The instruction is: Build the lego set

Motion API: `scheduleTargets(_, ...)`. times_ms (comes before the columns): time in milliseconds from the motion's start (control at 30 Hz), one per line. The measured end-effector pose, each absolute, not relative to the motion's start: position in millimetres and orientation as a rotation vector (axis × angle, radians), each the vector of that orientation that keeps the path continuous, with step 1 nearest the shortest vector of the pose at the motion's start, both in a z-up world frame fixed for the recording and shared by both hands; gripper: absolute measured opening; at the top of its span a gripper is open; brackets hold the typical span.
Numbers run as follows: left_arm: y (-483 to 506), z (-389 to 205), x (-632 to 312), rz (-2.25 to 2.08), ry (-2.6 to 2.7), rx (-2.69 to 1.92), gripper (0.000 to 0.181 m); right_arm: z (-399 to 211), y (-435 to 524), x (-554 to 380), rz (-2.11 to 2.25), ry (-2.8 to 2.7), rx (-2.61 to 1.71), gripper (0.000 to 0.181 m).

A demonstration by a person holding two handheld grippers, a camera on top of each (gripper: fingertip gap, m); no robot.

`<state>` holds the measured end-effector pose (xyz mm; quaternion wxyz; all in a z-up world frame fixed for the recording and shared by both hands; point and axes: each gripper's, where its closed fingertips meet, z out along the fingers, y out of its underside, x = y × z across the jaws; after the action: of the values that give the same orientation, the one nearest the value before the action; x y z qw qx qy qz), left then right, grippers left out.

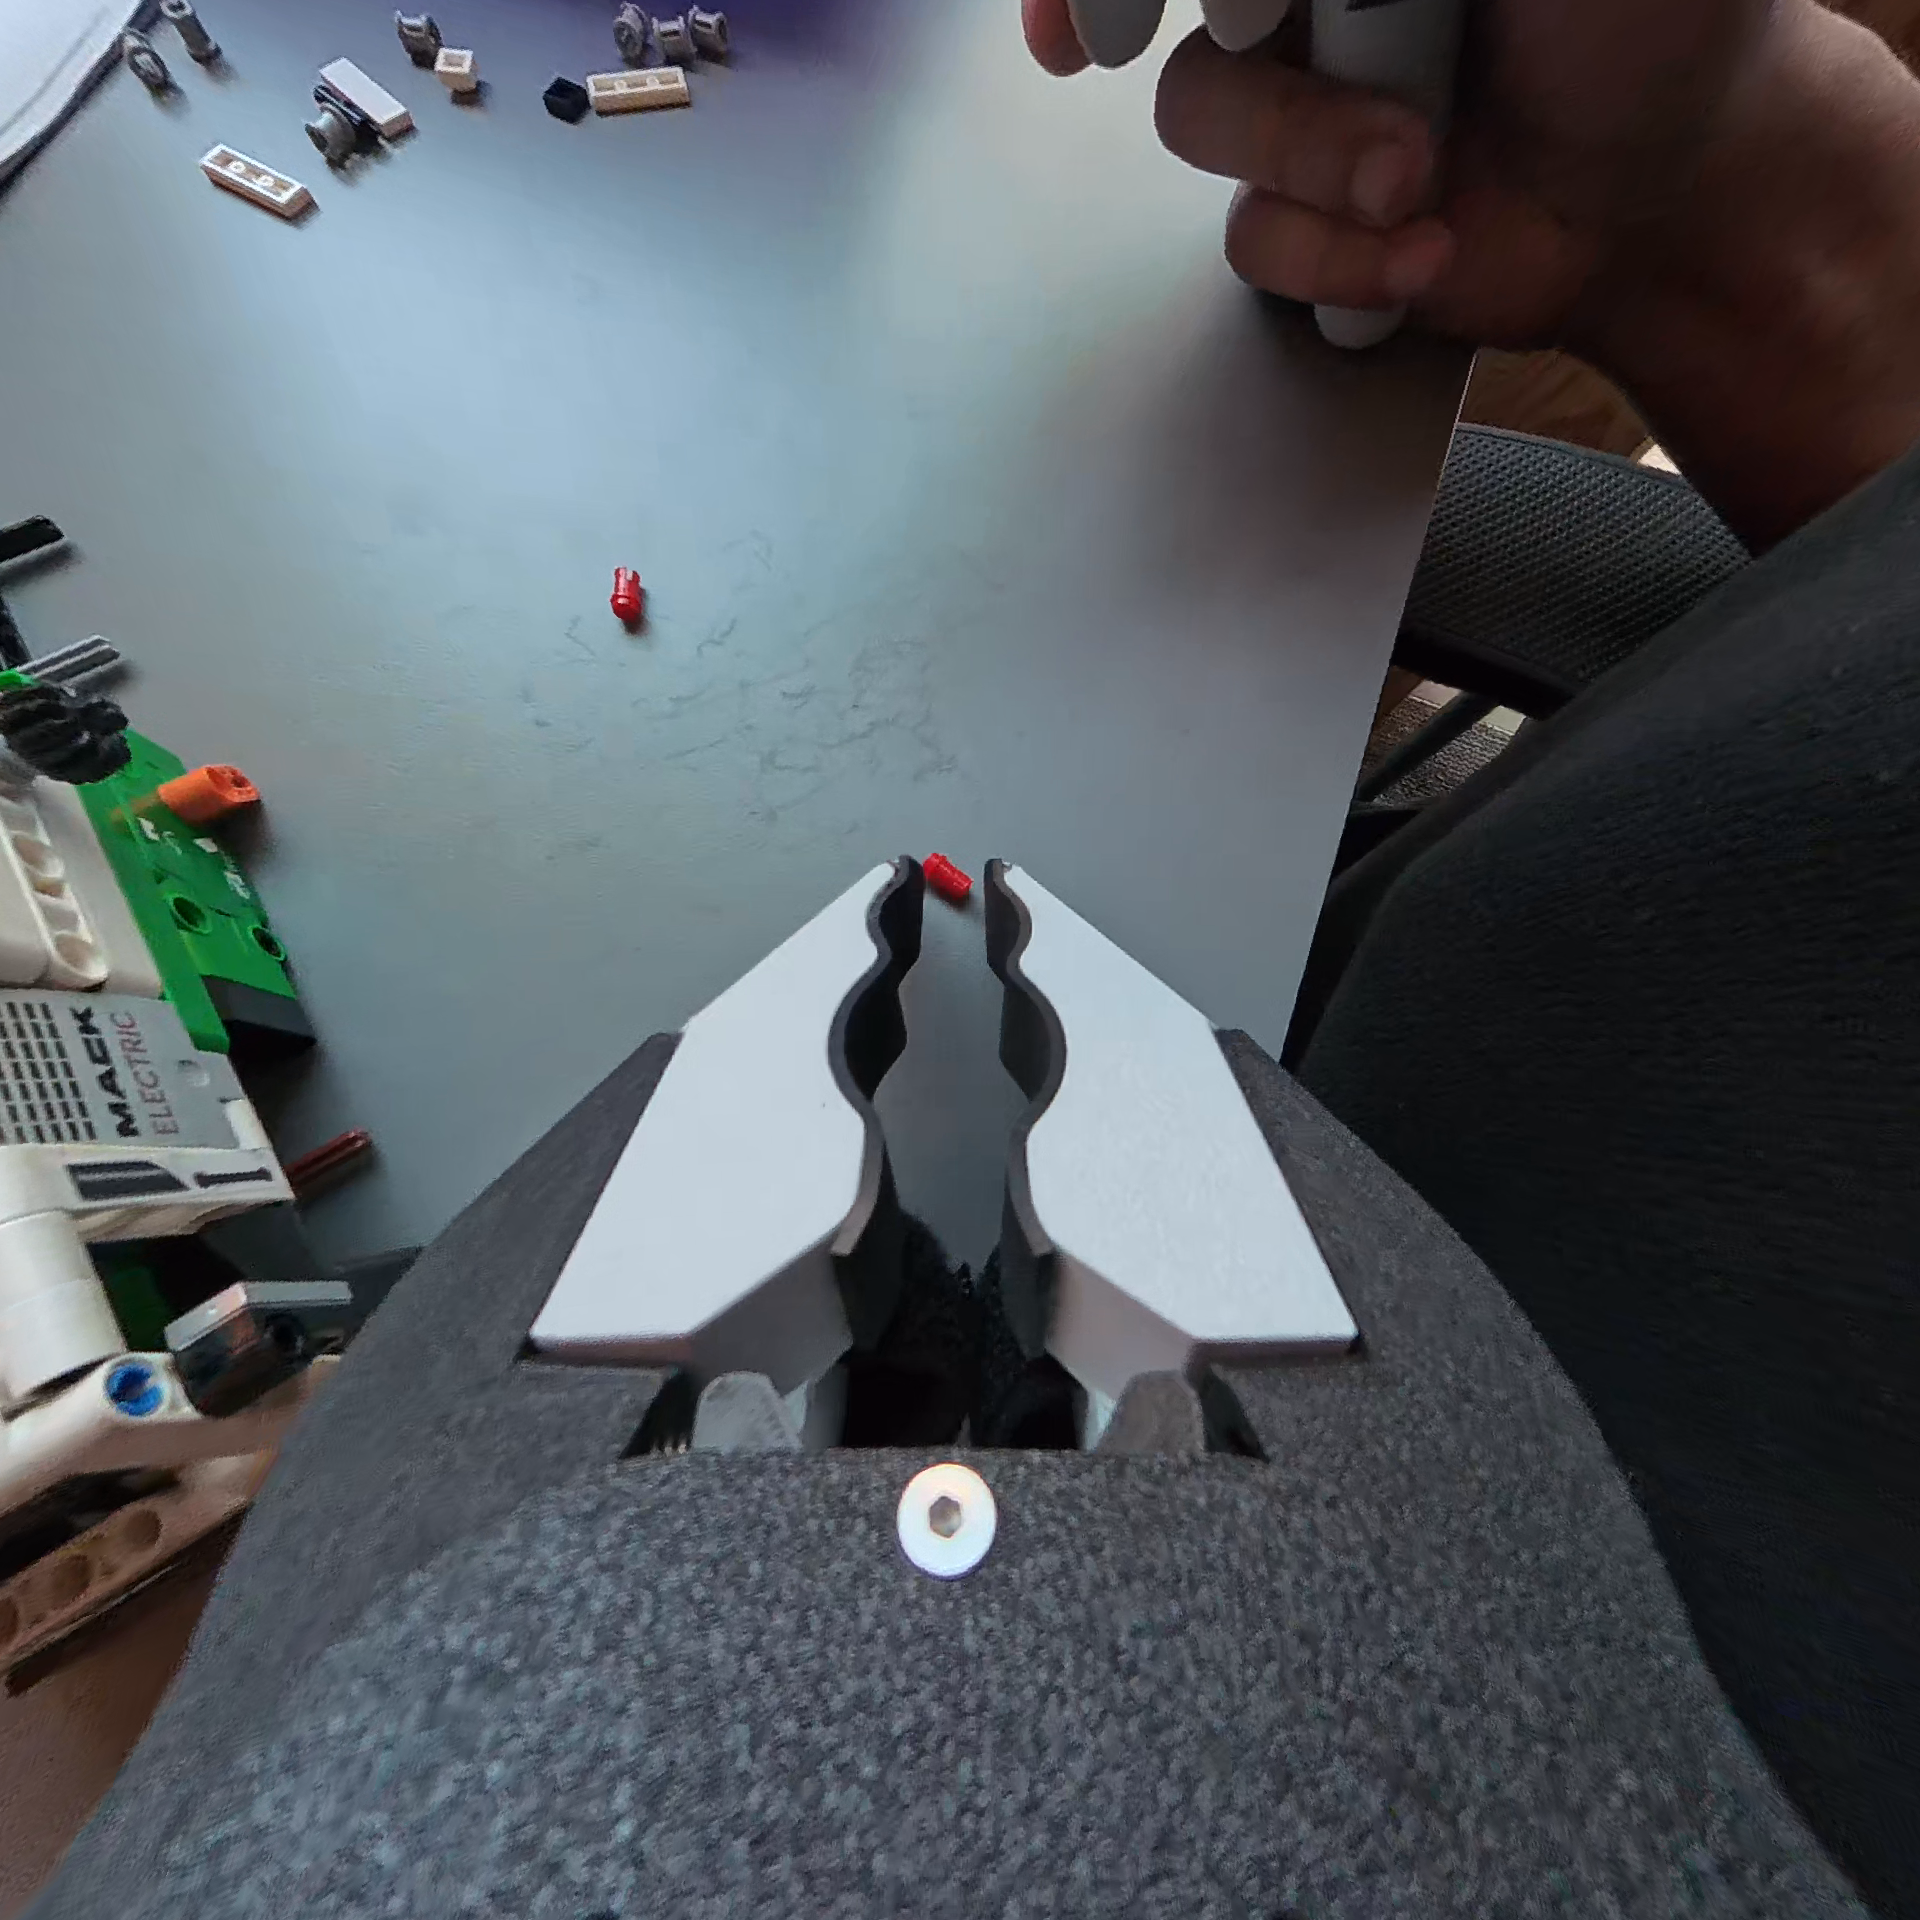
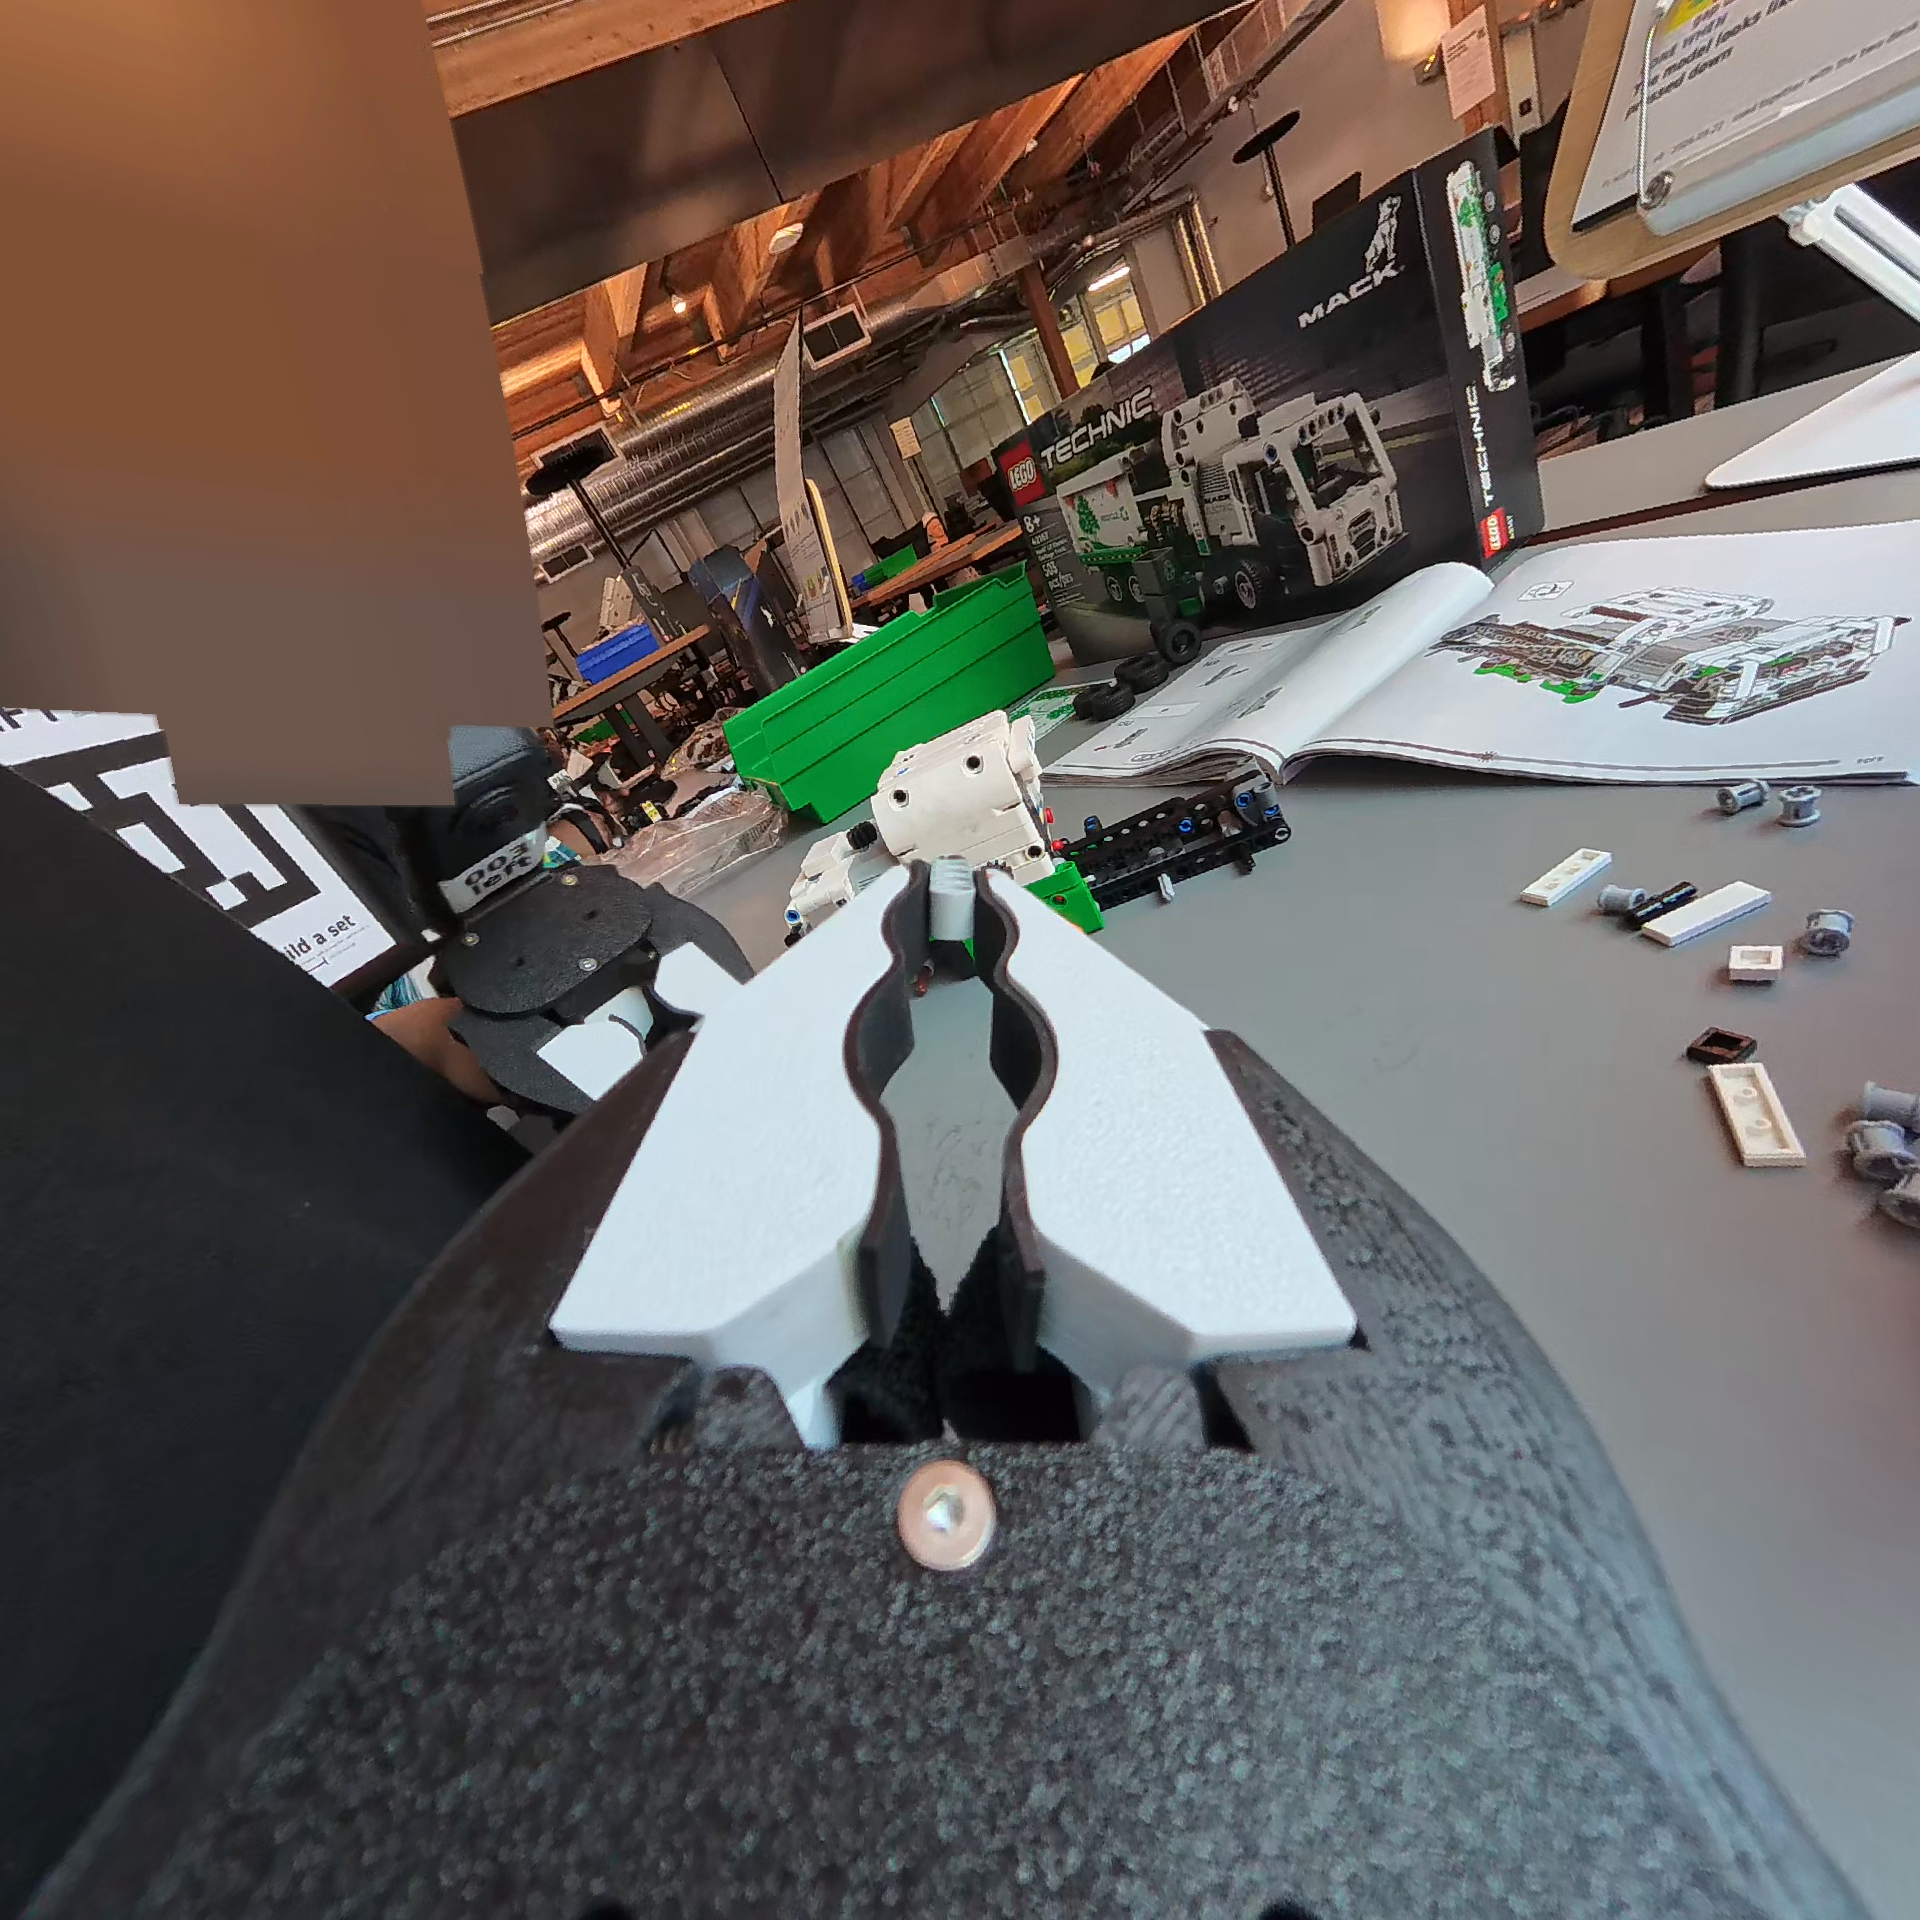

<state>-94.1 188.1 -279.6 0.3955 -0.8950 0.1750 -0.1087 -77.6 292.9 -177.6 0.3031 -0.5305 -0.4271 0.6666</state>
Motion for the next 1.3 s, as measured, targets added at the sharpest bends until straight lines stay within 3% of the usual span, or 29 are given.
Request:
scheduleTargets(700,204,-278,-85,-0.386,0.336,-2.372,0.006,-175,292,-75,1.798,-1.126,-1.386,0.006)
scheduleTargets(1033,205,-280,-98,-0.092,0.559,-2.426,0.013,-173,291,-74,1.826,-1.122,-1.375,0.006)
scheduleTargets(1300,205,-287,-104,-0.123,0.491,-2.508,0.005,-172,292,-73,1.847,-1.109,-1.371,0.006)
